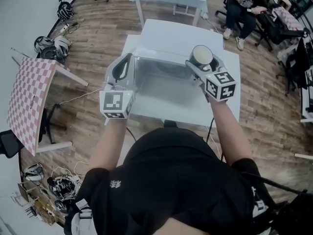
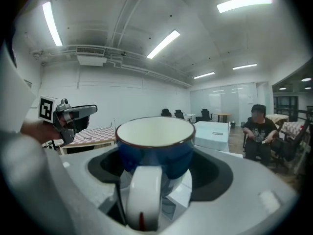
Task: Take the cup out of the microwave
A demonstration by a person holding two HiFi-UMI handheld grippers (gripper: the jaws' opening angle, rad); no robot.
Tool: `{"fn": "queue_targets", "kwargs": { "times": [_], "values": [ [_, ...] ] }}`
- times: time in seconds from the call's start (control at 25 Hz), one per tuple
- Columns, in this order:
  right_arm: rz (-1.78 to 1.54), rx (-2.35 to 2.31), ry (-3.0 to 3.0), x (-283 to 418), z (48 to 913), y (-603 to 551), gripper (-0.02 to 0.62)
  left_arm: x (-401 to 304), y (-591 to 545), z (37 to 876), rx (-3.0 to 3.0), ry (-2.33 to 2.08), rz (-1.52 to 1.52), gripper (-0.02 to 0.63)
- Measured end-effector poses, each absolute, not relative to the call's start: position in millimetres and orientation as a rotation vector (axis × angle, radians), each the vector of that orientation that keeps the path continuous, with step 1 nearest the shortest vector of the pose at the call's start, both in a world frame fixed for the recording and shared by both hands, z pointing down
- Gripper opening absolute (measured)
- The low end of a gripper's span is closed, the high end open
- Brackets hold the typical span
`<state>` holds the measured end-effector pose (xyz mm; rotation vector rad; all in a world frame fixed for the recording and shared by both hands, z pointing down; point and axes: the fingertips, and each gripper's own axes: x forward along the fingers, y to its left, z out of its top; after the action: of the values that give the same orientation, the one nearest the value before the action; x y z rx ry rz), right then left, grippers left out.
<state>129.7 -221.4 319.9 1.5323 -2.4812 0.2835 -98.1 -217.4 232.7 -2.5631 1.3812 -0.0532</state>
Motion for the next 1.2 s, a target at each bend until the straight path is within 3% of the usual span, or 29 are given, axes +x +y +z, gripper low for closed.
{"fn": "queue_targets", "kwargs": {
  "times": [1.2],
  "values": [
    [0.266,1.639,-2.467,151.3,322.9,-241.8,0.387,-96.0,-240.8,225.6,-2.57,1.359,-0.022,0.006]
  ]
}}
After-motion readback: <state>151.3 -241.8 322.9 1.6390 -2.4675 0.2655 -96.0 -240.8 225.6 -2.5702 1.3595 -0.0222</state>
